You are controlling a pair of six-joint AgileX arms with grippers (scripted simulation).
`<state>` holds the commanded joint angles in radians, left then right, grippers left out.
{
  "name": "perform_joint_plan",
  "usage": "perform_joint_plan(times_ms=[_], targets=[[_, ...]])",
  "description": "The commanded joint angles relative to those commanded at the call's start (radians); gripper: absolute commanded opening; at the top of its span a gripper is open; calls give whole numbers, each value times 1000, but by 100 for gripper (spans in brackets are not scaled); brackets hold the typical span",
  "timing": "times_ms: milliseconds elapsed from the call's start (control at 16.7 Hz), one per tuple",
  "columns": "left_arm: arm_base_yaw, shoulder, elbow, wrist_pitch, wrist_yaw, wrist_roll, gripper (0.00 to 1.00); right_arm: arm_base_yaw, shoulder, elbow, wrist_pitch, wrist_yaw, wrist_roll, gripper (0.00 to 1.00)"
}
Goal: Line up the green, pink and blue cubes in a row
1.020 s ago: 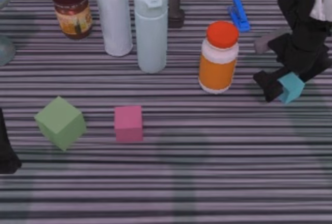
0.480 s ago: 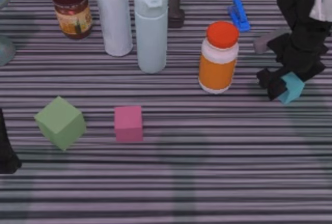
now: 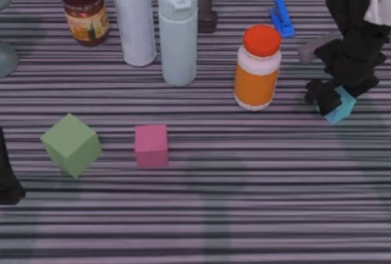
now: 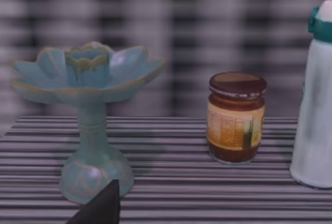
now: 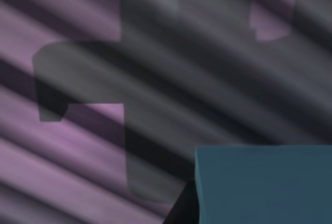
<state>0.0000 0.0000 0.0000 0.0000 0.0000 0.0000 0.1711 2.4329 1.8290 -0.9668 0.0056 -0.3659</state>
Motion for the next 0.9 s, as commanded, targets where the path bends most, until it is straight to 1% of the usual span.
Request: perform_joint_plan(times_ms=[240,300,420,720,900], targets=[[0,0,0,0,0,0,100,0,0,0,0,0,0,0],[0,0,0,0,0,0,100,-2,-31,5,-12,-10,8,0],[0,0,0,0,0,0,100,2,-35,21,-29,-10,5,0],[0,0,0,0,0,0,100,5,-79,135,-197,-11,6,0],[0,0,0,0,0,0,100,7,-98,171,-244,-10,6,0]])
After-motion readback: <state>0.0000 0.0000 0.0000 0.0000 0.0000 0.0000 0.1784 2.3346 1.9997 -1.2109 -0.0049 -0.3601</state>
